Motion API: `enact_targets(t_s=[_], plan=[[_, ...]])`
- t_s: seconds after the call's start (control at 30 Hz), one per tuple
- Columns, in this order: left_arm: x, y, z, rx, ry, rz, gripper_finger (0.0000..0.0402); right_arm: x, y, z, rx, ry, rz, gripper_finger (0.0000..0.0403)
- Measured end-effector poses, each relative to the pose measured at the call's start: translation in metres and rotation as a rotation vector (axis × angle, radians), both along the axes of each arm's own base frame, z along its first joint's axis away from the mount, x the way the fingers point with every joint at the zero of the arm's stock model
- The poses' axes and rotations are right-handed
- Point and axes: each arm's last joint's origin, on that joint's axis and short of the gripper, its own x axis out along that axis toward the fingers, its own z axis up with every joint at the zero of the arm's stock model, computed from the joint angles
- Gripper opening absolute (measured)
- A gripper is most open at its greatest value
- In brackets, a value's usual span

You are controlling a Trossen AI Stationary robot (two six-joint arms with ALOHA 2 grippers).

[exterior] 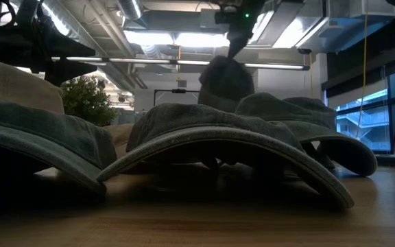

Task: Pick & Place hat
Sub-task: Put the black cap into the right transparent bin

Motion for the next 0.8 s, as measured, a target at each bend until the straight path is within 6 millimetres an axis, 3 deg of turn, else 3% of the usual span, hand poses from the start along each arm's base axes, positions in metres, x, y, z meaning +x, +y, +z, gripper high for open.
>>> enact_targets(t_s=[0.2,0.6,0.8], plan=[[0.000,0.000,0.000,0.000,0.000,0.000,0.0196,-0.002,0.000,-0.007,0.012,0.041,-0.010,0.0000],[0.000,0.000,0.000,0.000,0.000,0.000,0.0196,-0.002,-0.011,-0.070,0.055,0.168,-0.041,0.0000],[0.000,0.000,0.000,0.000,0.000,-0.001,0.0196,0.001,-0.013,-0.088,0.028,0.162,-0.054,0.0000]])
